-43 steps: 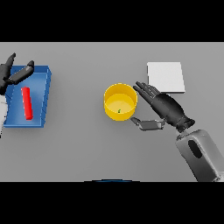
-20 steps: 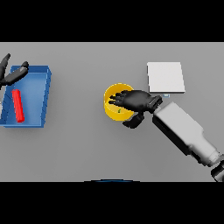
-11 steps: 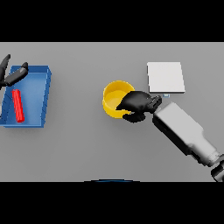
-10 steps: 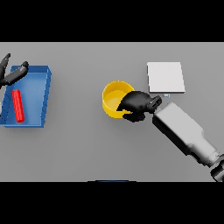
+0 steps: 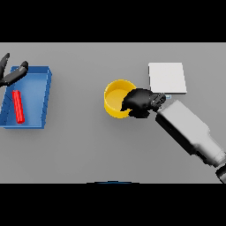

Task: Pick up the red beaker and tilt it to pour out 1 green nut into yellow bowl. Pick up the yellow bowl and place it on the metallic measuring scale.

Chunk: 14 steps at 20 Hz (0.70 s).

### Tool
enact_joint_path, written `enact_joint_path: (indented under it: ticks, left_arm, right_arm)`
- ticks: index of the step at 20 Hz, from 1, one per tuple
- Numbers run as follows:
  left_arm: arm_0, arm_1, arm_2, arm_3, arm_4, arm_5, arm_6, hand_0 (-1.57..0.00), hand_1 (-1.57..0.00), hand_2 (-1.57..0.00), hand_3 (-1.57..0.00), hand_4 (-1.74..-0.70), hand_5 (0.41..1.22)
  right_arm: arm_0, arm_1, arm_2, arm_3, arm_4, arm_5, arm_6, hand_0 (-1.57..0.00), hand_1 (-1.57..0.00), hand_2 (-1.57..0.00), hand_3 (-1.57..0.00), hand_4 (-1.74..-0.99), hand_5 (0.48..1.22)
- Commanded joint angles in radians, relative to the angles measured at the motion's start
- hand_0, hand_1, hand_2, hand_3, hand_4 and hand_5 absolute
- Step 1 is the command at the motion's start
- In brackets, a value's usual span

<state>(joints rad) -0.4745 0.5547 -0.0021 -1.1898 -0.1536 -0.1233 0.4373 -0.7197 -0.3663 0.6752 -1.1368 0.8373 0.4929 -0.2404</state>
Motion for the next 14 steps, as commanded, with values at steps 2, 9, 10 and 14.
enact_joint_path:
  ticks: [2, 9, 10, 14]
  left_arm:
    - [-0.016, -0.007, -0.008, 0.015, -0.007, -0.001, 0.016, 0.0, 0.0, 0.0, 0.0, -0.77, 0.706]
    - [-0.01, -0.01, 0.001, 0.0, 0.011, -0.004, 0.003, 0.0, 0.0, 0.0, 0.0, -0.79, 0.702]
    - [-0.018, -0.01, 0.001, 0.016, 0.008, -0.004, 0.0, 0.0, 0.0, 0.0, 0.0, -0.79, 0.702]
    - [-0.015, -0.006, 0.01, 0.013, 0.018, -0.006, -0.012, 0.0, 0.0, 0.0, 0.0, -0.81, 0.703]
  right_arm:
    - [0.007, -0.008, -0.007, -0.039, -0.009, 0.018, 0.023, -1.53, -1.53, -1.44, -1.17, -1.727, 1.212]
    - [-0.001, -0.079, -0.061, -0.156, -0.039, 0.09, 0.121, -1.56, -1.56, -1.45, -1.2, -1.738, 1.219]
    - [0.003, -0.079, -0.062, -0.175, -0.043, 0.098, 0.131, -1.56, -1.56, -1.47, -1.19, -1.739, 1.219]
    - [0.004, -0.086, -0.097, -0.2, -0.059, 0.111, 0.185, -1.53, -1.57, -1.52, -1.18, -1.74, 1.22]
